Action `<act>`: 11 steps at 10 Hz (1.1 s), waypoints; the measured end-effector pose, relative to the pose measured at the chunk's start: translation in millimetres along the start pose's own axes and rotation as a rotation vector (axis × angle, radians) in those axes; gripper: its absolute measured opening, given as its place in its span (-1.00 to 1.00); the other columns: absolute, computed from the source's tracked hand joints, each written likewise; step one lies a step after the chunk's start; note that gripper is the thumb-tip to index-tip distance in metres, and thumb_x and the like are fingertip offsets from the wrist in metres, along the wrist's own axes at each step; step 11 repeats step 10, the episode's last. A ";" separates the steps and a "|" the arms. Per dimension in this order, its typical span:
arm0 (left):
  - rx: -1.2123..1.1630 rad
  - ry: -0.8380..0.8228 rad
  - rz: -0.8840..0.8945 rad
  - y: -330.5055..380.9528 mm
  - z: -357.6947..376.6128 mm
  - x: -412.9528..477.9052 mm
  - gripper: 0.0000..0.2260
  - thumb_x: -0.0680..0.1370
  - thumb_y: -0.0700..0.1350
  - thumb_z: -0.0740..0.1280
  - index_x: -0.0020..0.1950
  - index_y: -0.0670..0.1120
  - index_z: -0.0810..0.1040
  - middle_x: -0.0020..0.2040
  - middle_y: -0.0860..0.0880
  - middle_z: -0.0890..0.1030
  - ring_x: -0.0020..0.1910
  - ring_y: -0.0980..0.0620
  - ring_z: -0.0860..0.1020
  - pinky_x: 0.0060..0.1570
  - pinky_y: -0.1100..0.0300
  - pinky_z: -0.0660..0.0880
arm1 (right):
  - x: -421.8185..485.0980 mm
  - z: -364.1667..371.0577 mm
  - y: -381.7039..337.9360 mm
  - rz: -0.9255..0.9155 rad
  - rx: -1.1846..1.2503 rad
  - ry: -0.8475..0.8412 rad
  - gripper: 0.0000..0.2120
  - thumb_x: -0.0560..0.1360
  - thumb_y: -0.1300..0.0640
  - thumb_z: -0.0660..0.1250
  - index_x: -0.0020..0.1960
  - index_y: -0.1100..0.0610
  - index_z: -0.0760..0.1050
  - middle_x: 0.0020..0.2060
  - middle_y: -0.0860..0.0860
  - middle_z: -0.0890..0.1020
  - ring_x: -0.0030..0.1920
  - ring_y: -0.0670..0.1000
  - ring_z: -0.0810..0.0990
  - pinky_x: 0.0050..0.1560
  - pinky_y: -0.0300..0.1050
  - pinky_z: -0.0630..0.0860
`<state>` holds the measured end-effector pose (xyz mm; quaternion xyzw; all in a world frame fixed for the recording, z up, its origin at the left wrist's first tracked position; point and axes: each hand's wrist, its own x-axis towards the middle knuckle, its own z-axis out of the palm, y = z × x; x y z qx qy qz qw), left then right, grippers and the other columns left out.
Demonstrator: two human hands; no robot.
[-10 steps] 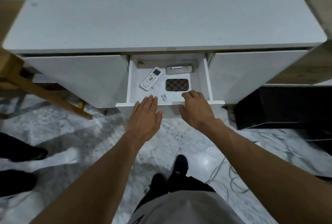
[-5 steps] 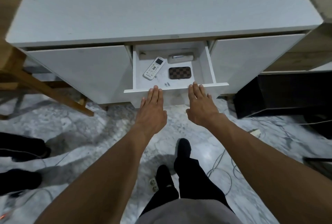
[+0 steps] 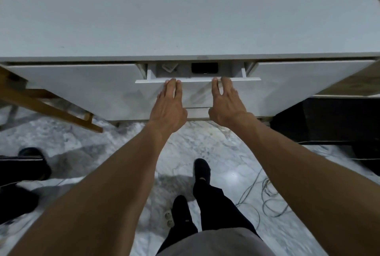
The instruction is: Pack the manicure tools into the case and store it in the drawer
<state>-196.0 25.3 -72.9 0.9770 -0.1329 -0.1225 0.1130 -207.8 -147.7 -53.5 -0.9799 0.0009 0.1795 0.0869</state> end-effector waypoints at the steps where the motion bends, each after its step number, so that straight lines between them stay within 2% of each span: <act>1: 0.017 0.017 0.003 -3.6 -5.0 17.7 -0.28 0.59 -0.06 0.28 0.59 -0.21 -0.07 0.59 -0.18 -0.04 0.58 -0.15 -0.05 0.53 0.04 0.04 | 15.8 -3.9 1.9 -0.021 -0.029 0.022 -0.13 0.47 0.10 0.29 0.56 0.28 -0.18 0.52 0.27 -0.07 0.54 0.27 -0.05 0.52 0.09 0.11; 4: 0.004 0.005 0.015 -6.7 -11.7 46.6 -0.29 0.57 -0.12 0.26 0.58 -0.27 -0.06 0.57 -0.23 -0.02 0.58 -0.18 -0.05 0.53 0.00 0.10 | 46.9 -6.4 5.3 -0.036 -0.081 0.010 -0.09 0.46 0.08 0.29 0.54 0.34 -0.23 0.53 0.29 -0.10 0.55 0.27 -0.15 0.55 0.12 0.02; 5: -0.056 -0.026 -0.019 -6.3 -13.1 52.6 -0.31 0.60 -0.09 0.24 0.59 -0.23 -0.07 0.59 -0.18 -0.07 0.57 -0.16 -0.04 0.51 -0.01 0.14 | 55.0 -6.1 7.5 -0.029 -0.060 0.017 -0.09 0.46 0.04 0.31 0.54 0.34 -0.20 0.53 0.27 -0.11 0.55 0.26 -0.12 0.53 0.12 0.04; 7: -0.071 -0.093 -0.061 -5.7 -15.9 54.9 -0.31 0.64 0.11 0.14 0.60 -0.16 -0.14 0.59 -0.08 -0.19 0.58 -0.12 -0.08 0.53 0.02 0.08 | 58.2 -9.9 11.3 -0.033 -0.106 0.010 -0.06 0.48 -0.13 0.30 0.55 0.31 -0.16 0.54 0.23 -0.09 0.55 0.24 -0.08 0.51 0.16 0.07; 8: -0.104 -0.134 -0.061 -6.0 -26.0 56.7 -0.33 0.65 0.18 0.07 0.61 -0.13 -0.12 0.60 -0.05 -0.16 0.58 -0.09 -0.10 0.54 0.00 0.03 | 58.8 -23.5 14.1 -0.030 -0.057 -0.061 -0.09 0.50 -0.18 0.28 0.56 0.24 -0.15 0.56 0.16 -0.10 0.56 0.20 -0.09 0.50 0.22 0.07; 9: -0.151 -0.122 -0.057 -7.2 -42.7 53.7 -0.39 0.66 0.18 -0.02 0.61 -0.10 -0.09 0.62 -0.07 -0.04 0.59 -0.07 -0.06 0.54 -0.02 -0.01 | 53.3 -46.4 20.2 -0.027 0.034 -0.098 -0.18 0.54 -0.12 0.27 0.56 0.22 -0.07 0.56 0.11 0.03 0.55 0.17 0.02 0.47 0.27 0.16; 10: -0.153 -0.092 -0.003 -10.8 -58.4 37.6 -0.41 0.66 0.19 -0.06 0.61 -0.09 -0.04 0.61 -0.11 0.07 0.58 -0.08 0.01 0.53 -0.03 -0.01 | 36.5 -69.1 28.8 -0.049 0.050 -0.013 -0.39 0.56 -0.06 0.26 0.47 0.24 0.21 0.47 0.18 0.33 0.47 0.19 0.27 0.40 0.18 0.33; 11: -0.153 -0.092 -0.003 -10.8 -58.4 37.6 -0.41 0.66 0.19 -0.06 0.61 -0.09 -0.04 0.61 -0.11 0.07 0.58 -0.08 0.01 0.53 -0.03 -0.01 | 36.5 -69.1 28.8 -0.049 0.050 -0.013 -0.39 0.56 -0.06 0.26 0.47 0.24 0.21 0.47 0.18 0.33 0.47 0.19 0.27 0.40 0.18 0.33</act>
